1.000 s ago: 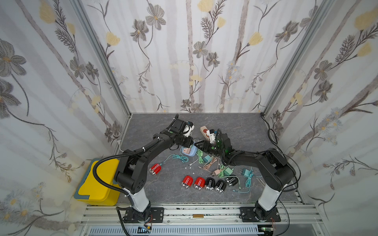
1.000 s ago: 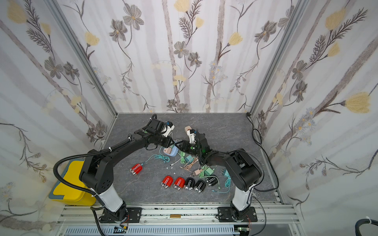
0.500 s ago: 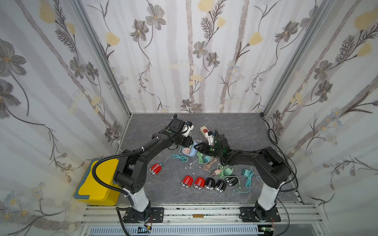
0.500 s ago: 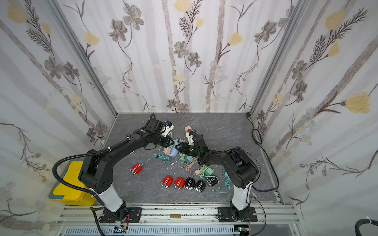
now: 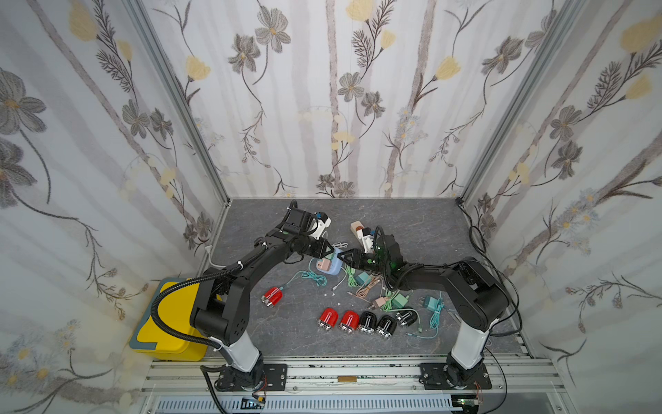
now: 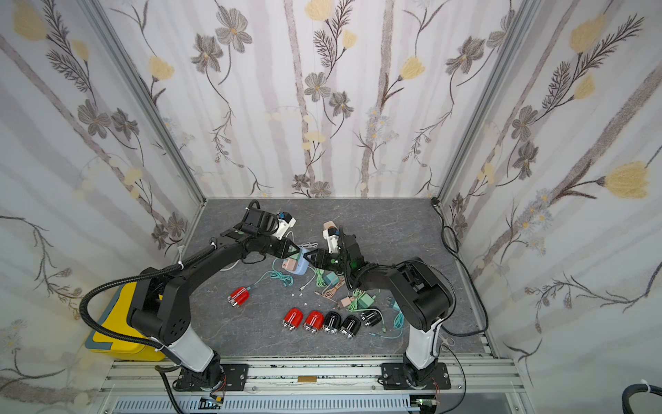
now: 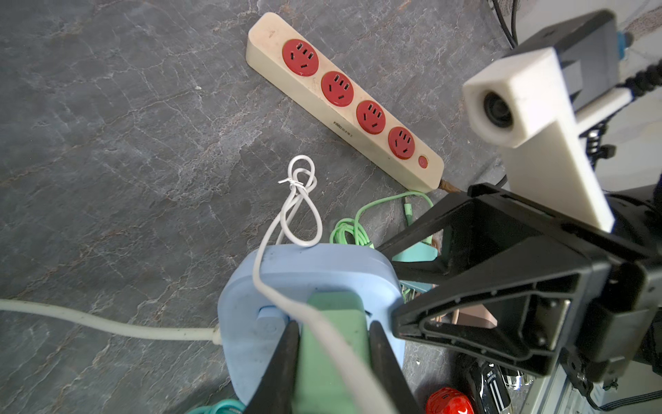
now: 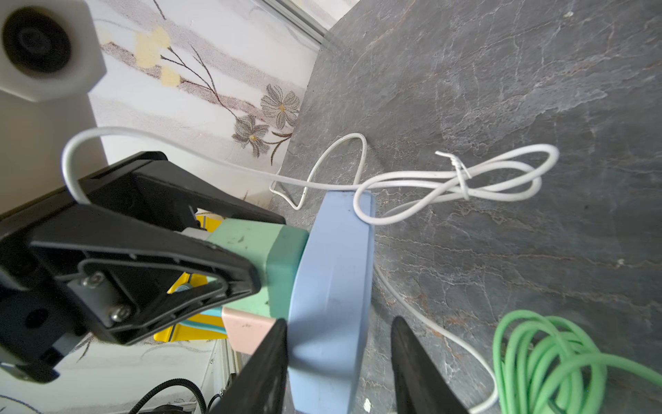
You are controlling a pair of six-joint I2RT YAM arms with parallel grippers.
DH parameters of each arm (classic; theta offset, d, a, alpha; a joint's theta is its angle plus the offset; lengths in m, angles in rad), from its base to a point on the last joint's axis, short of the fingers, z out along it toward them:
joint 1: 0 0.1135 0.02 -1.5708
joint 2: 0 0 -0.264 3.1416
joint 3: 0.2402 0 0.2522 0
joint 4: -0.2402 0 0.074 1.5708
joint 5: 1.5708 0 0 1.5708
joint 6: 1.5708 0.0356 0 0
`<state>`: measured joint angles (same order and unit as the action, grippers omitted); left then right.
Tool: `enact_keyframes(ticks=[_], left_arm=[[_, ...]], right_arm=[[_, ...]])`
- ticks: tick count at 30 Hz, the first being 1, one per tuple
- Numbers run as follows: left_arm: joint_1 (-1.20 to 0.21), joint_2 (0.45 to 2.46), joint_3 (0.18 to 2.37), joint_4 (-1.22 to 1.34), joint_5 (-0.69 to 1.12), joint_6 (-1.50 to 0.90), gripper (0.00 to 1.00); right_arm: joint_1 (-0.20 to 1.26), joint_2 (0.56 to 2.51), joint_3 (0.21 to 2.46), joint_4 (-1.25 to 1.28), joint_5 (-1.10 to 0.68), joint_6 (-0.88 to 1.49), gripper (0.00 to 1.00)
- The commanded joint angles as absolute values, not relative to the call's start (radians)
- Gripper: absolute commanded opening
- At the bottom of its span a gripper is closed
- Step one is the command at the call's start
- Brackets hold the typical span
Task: Unplug the electric shaver
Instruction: Remove the plug from the socket.
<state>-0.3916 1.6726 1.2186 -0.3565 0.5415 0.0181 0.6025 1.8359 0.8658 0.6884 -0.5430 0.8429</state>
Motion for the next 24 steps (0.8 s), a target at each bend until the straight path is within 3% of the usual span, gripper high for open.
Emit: enact_keyframes(ticks=[1, 7, 18, 24], left_arm=[[-0.391, 1.663, 1.216, -0.301, 0.590, 0.005, 0.13], [-0.389, 1.670, 1.221, -0.290, 0.610, -0.007, 0.13], [-0.370, 1.654, 1.214, -0.328, 0.618, 0.001, 0.13], [-0.343, 1.620, 1.184, -0.330, 0.623, 0.001, 0.13]], right_arm=[[0.602, 1.839, 0.876, 0.715, -0.558, 0.833, 0.45], [0.603, 1.839, 0.868, 0.734, -0.564, 0.838, 0.43], [0.586, 1.818, 0.809, 0.796, -0.546, 0.864, 0.27], [0.574, 1.806, 0.779, 0.867, -0.600, 0.874, 0.25]])
